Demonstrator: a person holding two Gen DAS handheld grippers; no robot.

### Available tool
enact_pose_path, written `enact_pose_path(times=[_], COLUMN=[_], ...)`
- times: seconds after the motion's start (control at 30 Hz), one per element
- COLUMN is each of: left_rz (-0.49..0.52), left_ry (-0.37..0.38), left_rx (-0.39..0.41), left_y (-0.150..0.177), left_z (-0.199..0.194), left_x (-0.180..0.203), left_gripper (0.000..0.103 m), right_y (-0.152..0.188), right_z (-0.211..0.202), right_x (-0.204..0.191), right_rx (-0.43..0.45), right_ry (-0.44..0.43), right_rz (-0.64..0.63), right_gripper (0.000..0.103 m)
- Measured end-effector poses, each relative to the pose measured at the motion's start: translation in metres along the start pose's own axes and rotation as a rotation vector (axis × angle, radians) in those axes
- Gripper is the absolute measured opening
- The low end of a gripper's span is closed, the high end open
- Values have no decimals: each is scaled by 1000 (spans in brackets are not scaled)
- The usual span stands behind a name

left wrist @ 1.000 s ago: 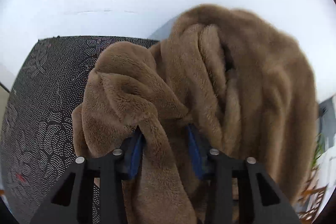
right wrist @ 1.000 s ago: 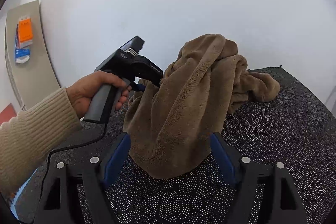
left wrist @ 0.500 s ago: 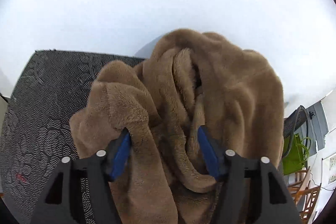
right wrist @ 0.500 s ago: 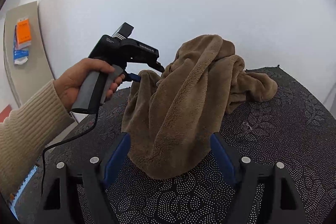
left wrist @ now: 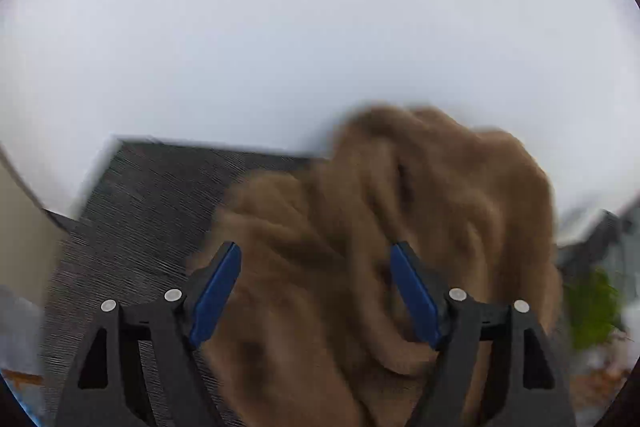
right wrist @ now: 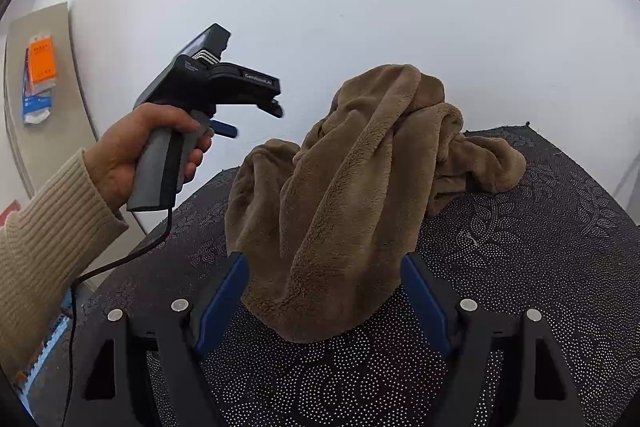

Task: Fold clothes
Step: 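Grasp another blanket edge with the left gripper while the right gripper holds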

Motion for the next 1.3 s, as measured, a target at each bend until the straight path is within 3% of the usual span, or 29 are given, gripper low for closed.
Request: enact_pose_path(times=[0.03,0.07,0.1,0.13,0.17,0.33,0.4,0.47,0.57,0.73,0.8,0.87,0.93,1.07,1.3], left_rz=[8,35,64,81,99,88,54,8,-51,-63,-33,-28,-23,-77,-142], left_ry=[28,27,25,20,15,-72,-95,-88,-52,-51,-91,-121,-150,-165,-125], left_rx=[-32,-58,-84,-118,-152,-220,-240,-253,-279,-272,-265,-255,-246,-141,209], left_y=[5,11,16,23,30,40,40,40,43,41,40,41,41,36,27], left_z=[9,17,25,36,46,79,86,89,93,97,100,101,103,78,-46], left_x=[6,11,16,19,22,12,5,0,-6,-9,-11,-18,-24,-45,-79], left_gripper=[81,73,60,29,18,19,24,43,62,68,61,32,12,12,11], right_y=[0,-1,-1,-2,-2,-4,-5,-5,-5,-4,-4,-4,-5,-7,-17], right_z=[0,-1,-1,-2,-2,-5,-6,-6,-7,-7,-7,-7,-7,-9,-21], right_x=[0,-1,-2,-2,-2,-4,-6,-8,-10,-11,-10,-9,-8,-6,4], right_rx=[0,0,1,2,2,2,3,4,7,7,6,7,8,26,111], right_ry=[1,1,1,1,1,-2,-4,-7,-6,-5,-4,-2,-1,16,117], right_rz=[-1,-1,0,1,4,8,3,-4,-12,-15,-13,-10,-8,-12,-22], right_gripper=[80,80,80,80,80,80,80,80,80,80,80,80,80,80,80])
Point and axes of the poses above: each gripper's, at about its wrist camera, not at the fingertips, and z roughly the way its jaws point, x to its right, y to its underside, the point moved 6 cm from there along z, roughly the way its jaws point, and after that the axes turned 13 degrees about x, right-handed, at the moved point
